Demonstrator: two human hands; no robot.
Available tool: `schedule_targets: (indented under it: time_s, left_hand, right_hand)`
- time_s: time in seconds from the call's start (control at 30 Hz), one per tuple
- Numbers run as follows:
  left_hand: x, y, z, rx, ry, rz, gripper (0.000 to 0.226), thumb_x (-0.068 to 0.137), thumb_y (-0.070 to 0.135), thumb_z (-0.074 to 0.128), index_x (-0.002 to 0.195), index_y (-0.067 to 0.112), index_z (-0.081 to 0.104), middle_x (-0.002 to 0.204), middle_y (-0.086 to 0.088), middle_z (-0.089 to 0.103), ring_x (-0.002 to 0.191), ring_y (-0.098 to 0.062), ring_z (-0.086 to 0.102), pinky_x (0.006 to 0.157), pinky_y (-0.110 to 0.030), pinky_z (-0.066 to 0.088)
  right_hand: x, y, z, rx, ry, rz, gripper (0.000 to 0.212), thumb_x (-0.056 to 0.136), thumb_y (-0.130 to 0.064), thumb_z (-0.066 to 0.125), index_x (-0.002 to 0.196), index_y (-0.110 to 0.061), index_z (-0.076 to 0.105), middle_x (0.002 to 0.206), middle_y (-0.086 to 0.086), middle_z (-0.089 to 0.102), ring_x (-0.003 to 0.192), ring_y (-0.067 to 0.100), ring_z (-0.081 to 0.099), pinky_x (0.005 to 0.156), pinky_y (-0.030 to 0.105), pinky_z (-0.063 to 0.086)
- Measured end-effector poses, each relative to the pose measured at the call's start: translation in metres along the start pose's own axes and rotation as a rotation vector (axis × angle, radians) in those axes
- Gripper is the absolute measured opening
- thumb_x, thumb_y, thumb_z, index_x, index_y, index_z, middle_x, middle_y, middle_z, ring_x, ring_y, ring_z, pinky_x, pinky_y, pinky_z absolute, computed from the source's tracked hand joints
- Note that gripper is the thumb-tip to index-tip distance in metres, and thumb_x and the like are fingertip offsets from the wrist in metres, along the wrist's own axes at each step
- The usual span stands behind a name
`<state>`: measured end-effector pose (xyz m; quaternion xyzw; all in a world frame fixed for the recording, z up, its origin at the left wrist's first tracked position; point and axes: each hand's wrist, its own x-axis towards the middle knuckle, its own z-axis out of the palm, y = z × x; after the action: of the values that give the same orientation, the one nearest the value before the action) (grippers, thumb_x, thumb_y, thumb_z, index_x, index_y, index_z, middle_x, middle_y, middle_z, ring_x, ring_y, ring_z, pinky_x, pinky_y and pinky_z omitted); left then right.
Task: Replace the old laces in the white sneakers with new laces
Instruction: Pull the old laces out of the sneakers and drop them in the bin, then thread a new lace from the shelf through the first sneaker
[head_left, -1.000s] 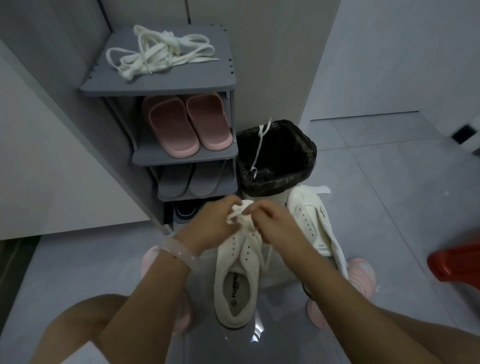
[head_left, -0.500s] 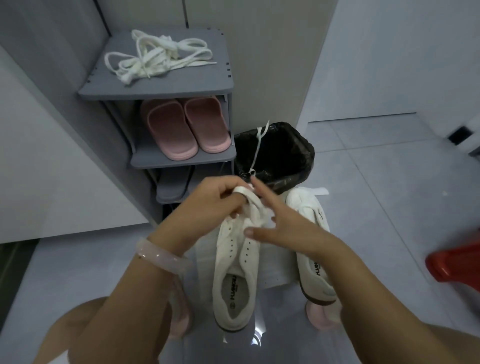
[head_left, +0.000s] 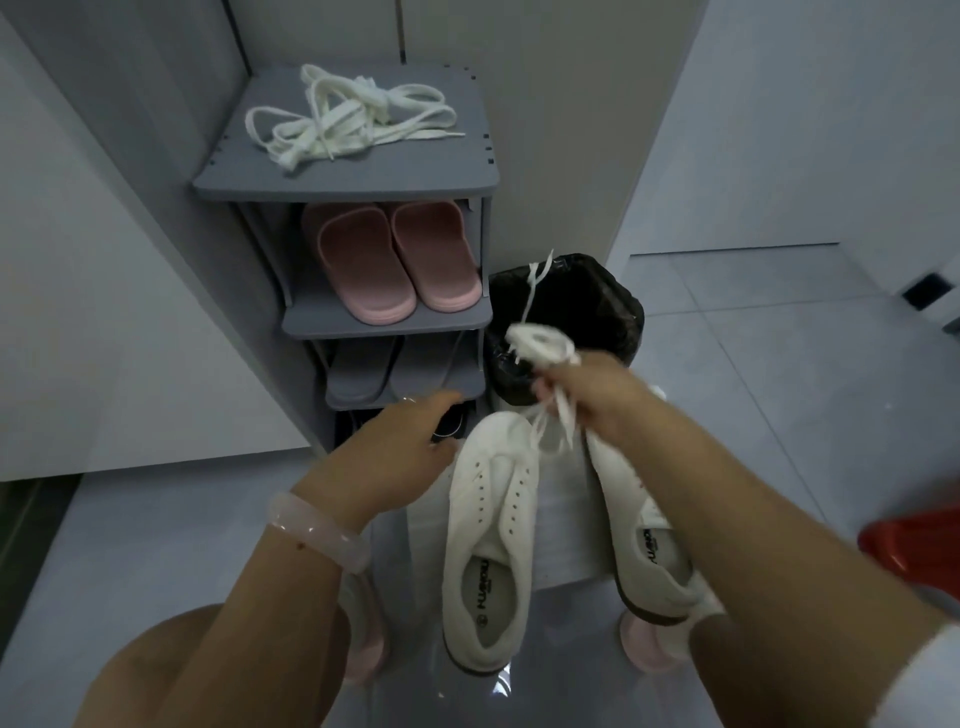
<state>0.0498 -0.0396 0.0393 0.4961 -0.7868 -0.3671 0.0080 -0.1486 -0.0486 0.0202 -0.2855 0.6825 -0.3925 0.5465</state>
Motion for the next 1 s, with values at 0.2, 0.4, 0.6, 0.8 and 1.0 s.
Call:
schedule_targets:
  time_s: [0.2,0.4,0.6,0.8,1.0]
  left_hand:
    - [-0.003,-0.005,0.001,0.071,-0.138,-0.005,0.041,0.098,0.032,0.038,0.138,0.027,0.035,0.136,0.000,0.044,0.118,-0.013,0.047,0.087,-0.017,0.031]
    - [0.000,-0.003,0.007,0.048,-0.116,0.010,0.042,0.098,0.031,0.038,0.139,0.024,0.035,0.136,-0.002,0.045,0.119,-0.016,0.048,0.088,-0.019,0.032]
    - [0.003,-0.005,0.025,0.097,-0.179,-0.061,0.041,0.098,0.033,0.038,0.138,0.023,0.039,0.131,-0.003,0.051,0.119,-0.019,0.048,0.096,-0.026,0.037]
    - [0.004,-0.009,0.068,0.166,-0.338,-0.218,0.057,0.093,0.036,0.046,0.141,0.013,0.025,0.130,-0.011,0.050,0.105,-0.023,0.055,0.084,-0.030,0.044]
    - [0.001,-0.013,0.100,0.098,-0.133,-0.271,0.062,0.096,0.020,0.034,0.149,0.019,0.002,0.122,-0.016,0.051,0.103,-0.029,0.056,0.070,-0.028,0.040]
  right_hand:
    - [0.034,-0.075,-0.008,-0.026,0.167,-0.080,0.025,0.092,-0.016,0.054,0.117,-0.011,0.053,0.100,0.002,0.053,0.093,0.016,0.049,0.086,0.030,0.042]
    - [0.016,-0.026,-0.033,-0.248,0.208,0.002,0.027,0.093,-0.016,0.047,0.118,-0.008,0.055,0.111,0.011,0.054,0.106,0.024,0.051,0.089,0.034,0.044]
    - [-0.010,0.051,-0.087,-0.664,0.221,0.018,0.040,0.091,-0.019,0.055,0.129,-0.011,0.049,0.136,0.015,0.045,0.118,0.028,0.048,0.091,0.029,0.038]
    - [-0.030,0.085,-0.110,-0.872,-0.055,0.238,0.073,0.092,-0.022,0.053,0.148,-0.026,0.008,0.144,0.016,0.034,0.121,0.032,0.045,0.082,0.035,0.049]
    - [-0.021,0.100,-0.105,-1.256,0.139,0.090,0.062,0.094,-0.025,0.045,0.148,-0.022,0.015,0.136,0.013,0.045,0.119,0.028,0.050,0.096,0.033,0.042]
